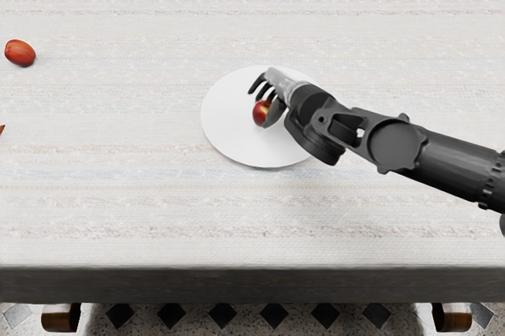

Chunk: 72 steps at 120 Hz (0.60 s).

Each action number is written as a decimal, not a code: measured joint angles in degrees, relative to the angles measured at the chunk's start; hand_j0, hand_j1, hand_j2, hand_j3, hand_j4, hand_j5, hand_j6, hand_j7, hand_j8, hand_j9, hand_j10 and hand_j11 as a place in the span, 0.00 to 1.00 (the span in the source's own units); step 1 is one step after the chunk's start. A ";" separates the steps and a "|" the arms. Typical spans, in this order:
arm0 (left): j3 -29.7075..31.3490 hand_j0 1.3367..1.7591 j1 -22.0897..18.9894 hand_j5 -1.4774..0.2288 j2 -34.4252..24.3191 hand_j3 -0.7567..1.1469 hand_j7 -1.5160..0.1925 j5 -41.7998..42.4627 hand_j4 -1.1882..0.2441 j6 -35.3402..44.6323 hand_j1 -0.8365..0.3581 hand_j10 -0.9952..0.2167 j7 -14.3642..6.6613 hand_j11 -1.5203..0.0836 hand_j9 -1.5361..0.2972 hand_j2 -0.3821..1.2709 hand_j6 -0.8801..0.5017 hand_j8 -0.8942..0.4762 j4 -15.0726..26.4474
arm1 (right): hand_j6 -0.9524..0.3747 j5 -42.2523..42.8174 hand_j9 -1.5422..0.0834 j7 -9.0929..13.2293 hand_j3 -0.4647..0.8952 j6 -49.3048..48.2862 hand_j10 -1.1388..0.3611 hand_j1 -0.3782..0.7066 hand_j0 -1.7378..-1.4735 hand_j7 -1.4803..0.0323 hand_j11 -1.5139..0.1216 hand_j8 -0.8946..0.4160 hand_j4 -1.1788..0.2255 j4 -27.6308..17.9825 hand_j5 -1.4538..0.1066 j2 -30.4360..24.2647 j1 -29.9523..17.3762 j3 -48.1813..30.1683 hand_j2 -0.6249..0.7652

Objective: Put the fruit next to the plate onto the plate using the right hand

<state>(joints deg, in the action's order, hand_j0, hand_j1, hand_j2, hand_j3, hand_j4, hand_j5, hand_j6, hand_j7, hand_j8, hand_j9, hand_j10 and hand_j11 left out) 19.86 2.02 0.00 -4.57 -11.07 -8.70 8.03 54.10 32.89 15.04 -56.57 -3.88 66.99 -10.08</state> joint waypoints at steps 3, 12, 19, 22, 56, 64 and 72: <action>0.00 0.76 0.00 0.69 0.00 0.40 0.71 0.00 0.67 0.00 0.76 0.63 -0.01 0.76 0.67 0.26 0.47 0.48 -0.01 | 0.40 0.01 0.61 0.01 0.34 0.18 0.47 0.48 0.30 0.61 0.59 0.38 0.54 0.01 0.58 0.00 -0.02 0.00 0.45; 0.00 0.76 0.00 0.69 0.00 0.40 0.71 0.00 0.67 0.00 0.76 0.63 -0.01 0.76 0.67 0.26 0.47 0.48 -0.01 | 0.45 0.03 0.66 0.04 0.34 1.47 0.52 0.41 0.30 0.67 0.64 0.43 0.59 0.03 0.63 0.04 -0.10 0.10 0.44; 0.00 0.76 0.00 0.69 0.00 0.40 0.71 0.00 0.67 0.00 0.76 0.63 0.00 0.76 0.67 0.26 0.47 0.48 -0.02 | 0.49 0.04 0.70 0.07 0.34 2.30 0.55 0.36 0.30 0.71 0.68 0.46 0.62 0.04 0.67 0.04 -0.03 0.73 0.44; 0.00 0.76 0.01 0.69 0.00 0.40 0.71 0.00 0.67 0.00 0.76 0.63 0.00 0.76 0.67 0.26 0.47 0.48 -0.01 | 0.50 0.03 0.72 0.09 0.34 2.54 0.56 0.34 0.30 0.73 0.69 0.47 0.63 0.04 0.69 0.03 0.00 0.92 0.44; 0.00 0.76 0.01 0.69 0.00 0.40 0.71 0.00 0.67 0.00 0.76 0.63 0.00 0.76 0.67 0.26 0.47 0.48 0.00 | 0.63 -0.61 0.85 1.13 0.34 2.89 0.68 0.16 0.30 0.88 0.83 0.59 0.75 -5.00 0.83 -3.69 1.72 0.39 0.44; 0.00 0.76 0.00 0.69 0.00 0.40 0.71 0.00 0.67 0.00 0.76 0.63 0.00 0.76 0.67 0.26 0.47 0.48 -0.01 | 0.64 -1.46 0.87 1.59 0.34 1.72 0.69 0.13 0.30 0.89 0.85 0.61 0.77 -8.56 0.85 -6.18 2.26 -1.61 0.44; 0.00 0.76 0.00 0.69 0.00 0.40 0.71 0.00 0.67 0.00 0.76 0.63 0.00 0.76 0.67 0.26 0.47 0.48 -0.01 | 0.65 -4.46 0.88 1.84 0.34 -0.93 0.70 0.12 0.30 0.91 0.86 0.62 0.78 -10.68 0.86 -8.28 2.52 -4.04 0.44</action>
<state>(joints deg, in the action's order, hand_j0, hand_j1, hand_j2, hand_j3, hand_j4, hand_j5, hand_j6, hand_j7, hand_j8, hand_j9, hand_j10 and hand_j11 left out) 19.86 2.02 0.00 -4.57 -11.07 -8.70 8.02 49.64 34.73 14.11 -67.24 -12.17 69.51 -14.12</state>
